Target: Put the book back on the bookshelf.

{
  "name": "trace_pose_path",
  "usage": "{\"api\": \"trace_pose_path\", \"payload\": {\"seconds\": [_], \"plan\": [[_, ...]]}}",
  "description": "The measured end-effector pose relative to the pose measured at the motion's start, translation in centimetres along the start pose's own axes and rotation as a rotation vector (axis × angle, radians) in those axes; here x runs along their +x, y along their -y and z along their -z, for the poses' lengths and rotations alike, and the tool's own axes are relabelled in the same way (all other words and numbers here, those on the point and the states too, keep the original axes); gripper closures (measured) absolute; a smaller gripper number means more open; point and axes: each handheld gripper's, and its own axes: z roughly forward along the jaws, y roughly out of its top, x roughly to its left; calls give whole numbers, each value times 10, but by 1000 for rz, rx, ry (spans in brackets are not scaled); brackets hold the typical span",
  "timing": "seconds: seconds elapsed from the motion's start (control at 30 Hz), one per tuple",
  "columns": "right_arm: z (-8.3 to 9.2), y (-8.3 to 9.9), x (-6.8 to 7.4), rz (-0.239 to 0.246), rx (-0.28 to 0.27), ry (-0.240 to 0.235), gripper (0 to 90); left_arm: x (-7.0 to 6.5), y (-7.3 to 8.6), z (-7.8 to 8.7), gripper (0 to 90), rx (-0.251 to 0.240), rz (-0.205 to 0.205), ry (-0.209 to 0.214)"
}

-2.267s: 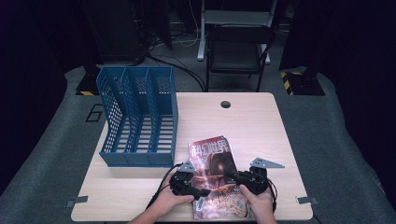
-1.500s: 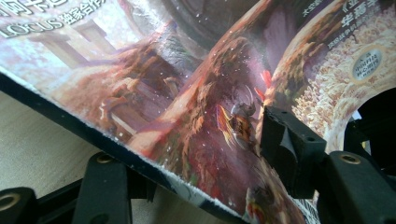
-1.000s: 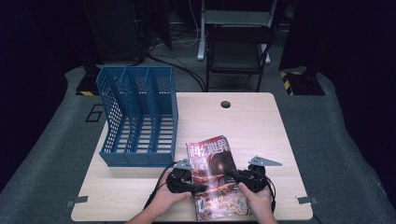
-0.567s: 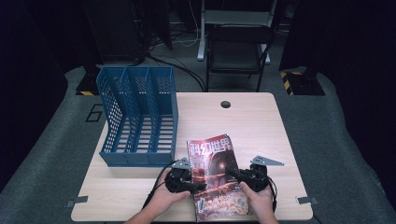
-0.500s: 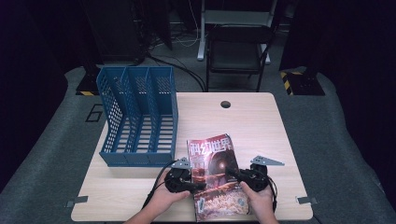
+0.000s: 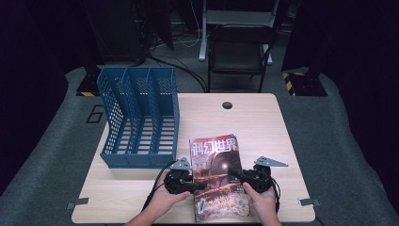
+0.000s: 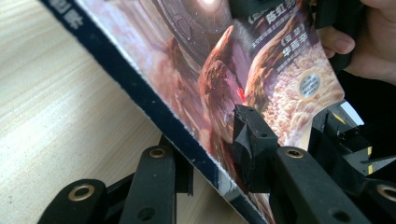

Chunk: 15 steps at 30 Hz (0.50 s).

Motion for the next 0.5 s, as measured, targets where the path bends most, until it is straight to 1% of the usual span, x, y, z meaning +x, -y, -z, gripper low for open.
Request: {"api": "trace_pose_path", "payload": {"seconds": [0.1,0.13,0.17,0.23,0.27,0.3,0.37,0.43,0.5], "plan": [[1,-1,-1,6,-7,2,841,-1,-1,2,712,-5,-13,-5],[2,-2,0,-1,-8,1,840,-1,-2,3,715,-3,-15,2],[2,-2,0,3,-8,0,840,-2,-2,3,718,-6,-14,-3],[3,-3,1,8,-8,-2,842,-2,-3,6,726,-9,-19,5],[4,-4,1,19,-9,-1,843,-2,-4,7,729,-8,-20,9],[4,-5,2,9,-6,0,845,-2,-5,8,733,-10,-29,2],[5,-6,3,17,-13,-5,848,-2,-6,11,739,-15,-33,9],[6,-8,4,16,-14,-9,850,-3,-7,13,746,-18,-35,2],[7,-9,5,20,-16,-13,851,-3,-8,15,750,-15,-49,-2]]}}
